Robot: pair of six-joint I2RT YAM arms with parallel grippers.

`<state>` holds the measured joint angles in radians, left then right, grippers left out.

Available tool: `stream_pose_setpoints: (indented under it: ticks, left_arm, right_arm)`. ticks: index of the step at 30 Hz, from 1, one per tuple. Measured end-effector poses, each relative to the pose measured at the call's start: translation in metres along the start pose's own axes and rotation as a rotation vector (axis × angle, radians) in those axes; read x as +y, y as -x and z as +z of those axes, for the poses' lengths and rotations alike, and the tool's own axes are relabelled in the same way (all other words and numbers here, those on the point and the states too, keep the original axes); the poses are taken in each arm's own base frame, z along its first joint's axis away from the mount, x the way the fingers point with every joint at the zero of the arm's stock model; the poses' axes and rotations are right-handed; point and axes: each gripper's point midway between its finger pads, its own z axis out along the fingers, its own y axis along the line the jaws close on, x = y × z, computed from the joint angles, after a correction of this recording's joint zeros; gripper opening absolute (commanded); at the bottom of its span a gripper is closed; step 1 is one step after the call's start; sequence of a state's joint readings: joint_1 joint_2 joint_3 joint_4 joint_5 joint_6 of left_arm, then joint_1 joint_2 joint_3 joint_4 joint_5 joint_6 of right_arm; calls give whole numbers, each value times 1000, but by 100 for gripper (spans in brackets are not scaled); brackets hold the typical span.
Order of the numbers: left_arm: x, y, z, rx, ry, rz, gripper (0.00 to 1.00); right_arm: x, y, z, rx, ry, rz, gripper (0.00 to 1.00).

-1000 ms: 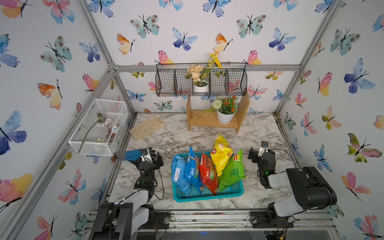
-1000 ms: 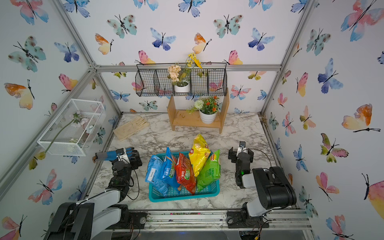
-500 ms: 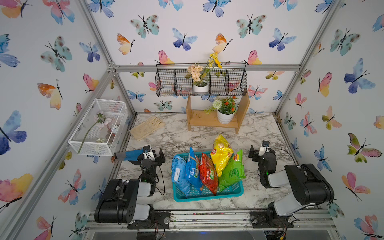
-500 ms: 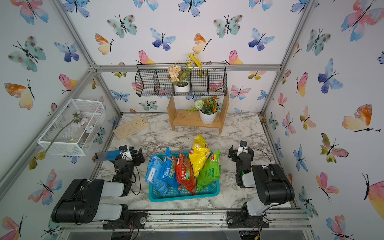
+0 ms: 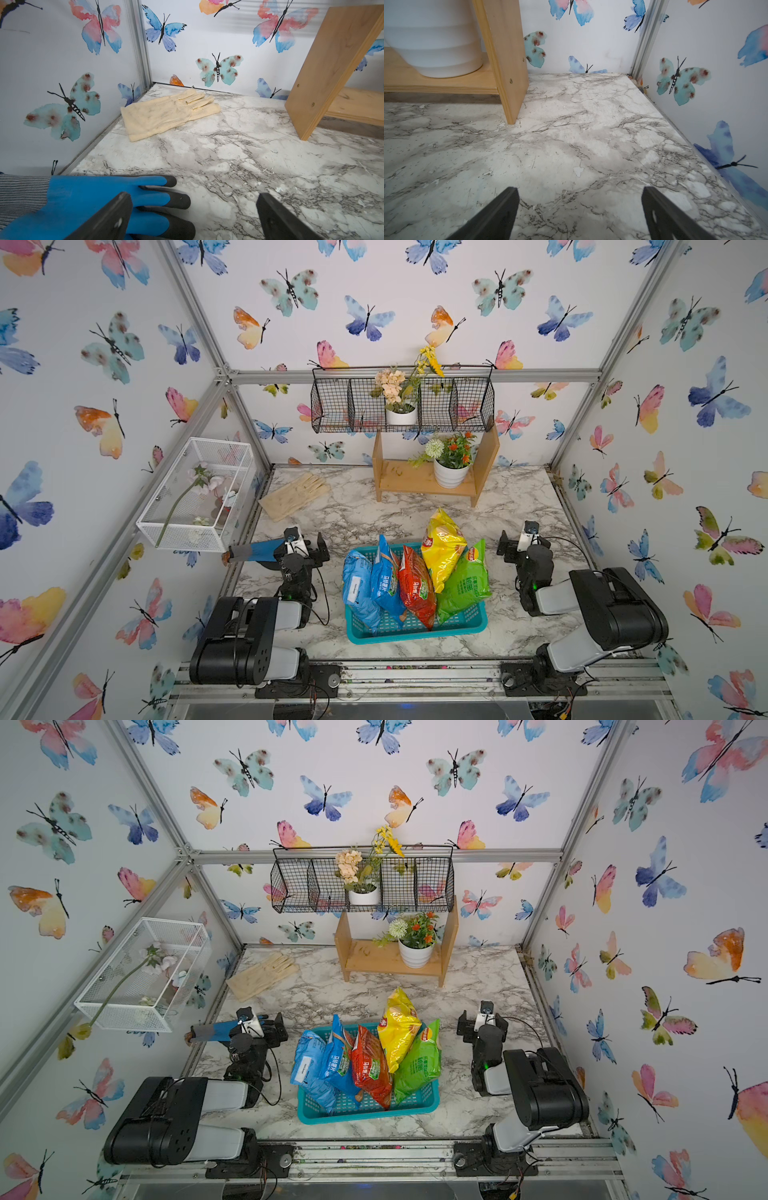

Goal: Put the potato chips into the basket
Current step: Reset both arms

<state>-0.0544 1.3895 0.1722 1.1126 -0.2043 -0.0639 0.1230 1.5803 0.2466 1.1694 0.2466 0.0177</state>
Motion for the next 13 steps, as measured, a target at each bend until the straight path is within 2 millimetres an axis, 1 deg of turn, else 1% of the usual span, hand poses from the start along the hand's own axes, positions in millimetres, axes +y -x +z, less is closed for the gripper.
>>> stream_pose_setpoints:
  ticks: [8, 13]
  left_arm:
    - [-2, -3, 1, 15, -3, 5, 99]
    - [-3, -1, 3, 10, -5, 4, 99]
  right_arm:
    - [0, 2, 0, -7, 0, 2, 98]
    - [0, 2, 0, -7, 0, 2, 98]
